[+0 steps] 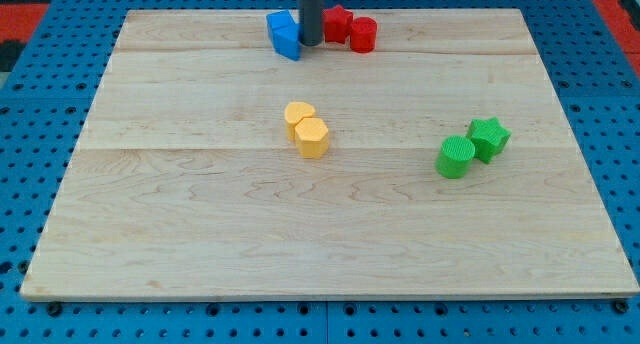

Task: Push the red star along with red circle slightly right and down

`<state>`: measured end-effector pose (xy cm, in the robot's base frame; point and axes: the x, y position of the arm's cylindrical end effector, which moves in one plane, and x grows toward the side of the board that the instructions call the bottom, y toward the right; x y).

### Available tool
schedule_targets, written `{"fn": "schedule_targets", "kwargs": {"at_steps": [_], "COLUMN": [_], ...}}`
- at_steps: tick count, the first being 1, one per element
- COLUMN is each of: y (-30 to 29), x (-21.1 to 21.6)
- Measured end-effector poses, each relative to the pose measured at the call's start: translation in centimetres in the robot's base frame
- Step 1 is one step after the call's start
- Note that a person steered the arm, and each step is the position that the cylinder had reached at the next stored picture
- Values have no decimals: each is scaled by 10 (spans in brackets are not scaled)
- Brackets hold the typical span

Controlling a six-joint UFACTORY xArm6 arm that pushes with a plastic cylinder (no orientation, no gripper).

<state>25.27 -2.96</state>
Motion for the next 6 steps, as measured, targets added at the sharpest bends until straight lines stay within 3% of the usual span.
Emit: {"fn": "schedule_targets", "kwargs": {"at_steps": [3,5,6], "y": [12,116,94], "x": [-60,4,5]}}
